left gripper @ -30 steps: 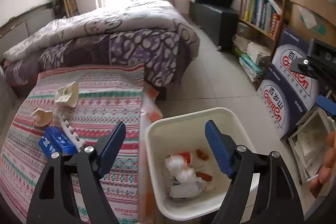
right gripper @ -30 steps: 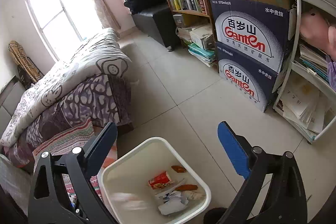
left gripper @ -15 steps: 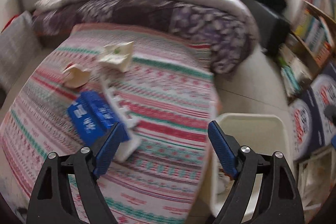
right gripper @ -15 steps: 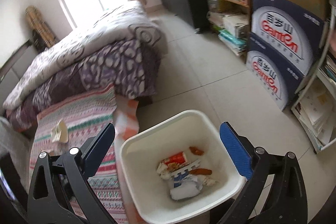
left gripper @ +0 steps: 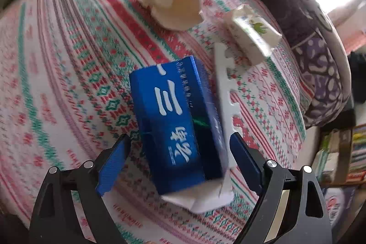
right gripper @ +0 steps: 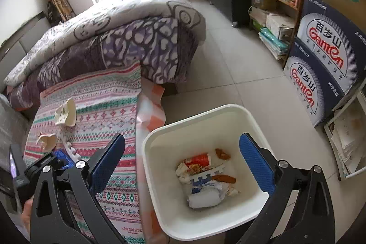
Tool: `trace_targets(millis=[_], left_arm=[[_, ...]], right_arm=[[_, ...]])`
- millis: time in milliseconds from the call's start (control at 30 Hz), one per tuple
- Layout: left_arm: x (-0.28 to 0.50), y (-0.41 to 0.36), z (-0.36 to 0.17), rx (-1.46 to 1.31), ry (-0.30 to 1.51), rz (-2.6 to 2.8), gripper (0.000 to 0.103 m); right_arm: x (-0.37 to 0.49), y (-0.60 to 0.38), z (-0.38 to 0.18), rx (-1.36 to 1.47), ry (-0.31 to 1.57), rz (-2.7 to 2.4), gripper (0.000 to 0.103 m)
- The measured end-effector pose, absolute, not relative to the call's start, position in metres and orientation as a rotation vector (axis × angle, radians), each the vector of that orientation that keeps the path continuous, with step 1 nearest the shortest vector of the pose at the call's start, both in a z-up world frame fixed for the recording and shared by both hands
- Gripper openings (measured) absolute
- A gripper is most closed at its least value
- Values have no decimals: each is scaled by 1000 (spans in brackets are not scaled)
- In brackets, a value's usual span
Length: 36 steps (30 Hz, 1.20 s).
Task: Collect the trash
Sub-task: 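Grasp the blue tissue box with the left gripper while the right returns to the blanket, then grasp the white foam strip with the right gripper while the left holds the blue box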
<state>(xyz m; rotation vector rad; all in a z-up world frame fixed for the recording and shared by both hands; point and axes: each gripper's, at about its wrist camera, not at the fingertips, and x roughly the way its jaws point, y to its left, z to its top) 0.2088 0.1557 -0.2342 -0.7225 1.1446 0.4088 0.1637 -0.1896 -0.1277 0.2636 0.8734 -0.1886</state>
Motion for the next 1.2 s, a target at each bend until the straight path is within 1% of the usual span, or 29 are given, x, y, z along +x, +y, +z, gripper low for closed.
trace_targets(millis=[67,100,133,167,200,233,333,533,833,1067,1200], left_arm=[[211,157,-235,-717,1116,392,85],[212,156,-233,-701,1106,375,80],[213,155,-233,-692,1106,353,72],[214,155,-233,-683,1111,342,68],[214,155,-232,-666,1112,334,61],[214,155,-231,-656,1113,322,57],[209,165,-230,-660,1115,293,53],[187,207,-215,-657,1086,301,49],[149,262,-193,-562,1037,344,46],[133,283,-176,-462,997,352,46],[126,285,-169,-398,992,313,46]], right_arm=[[166,-183,-130,248,886,-179,96],[167,-181,-131,242,888,-176,96],[169,-176,-132,233,893,-169,96],[170,-172,-132,226,897,-163,96],[171,-168,-133,221,901,-158,96],[173,-163,-134,213,907,-150,96],[177,-147,-137,199,917,-131,96],[183,-116,-142,157,932,-82,96],[203,-33,-169,11,957,0,96],[229,39,-202,-123,1012,107,95],[241,75,-216,-220,1012,153,92]])
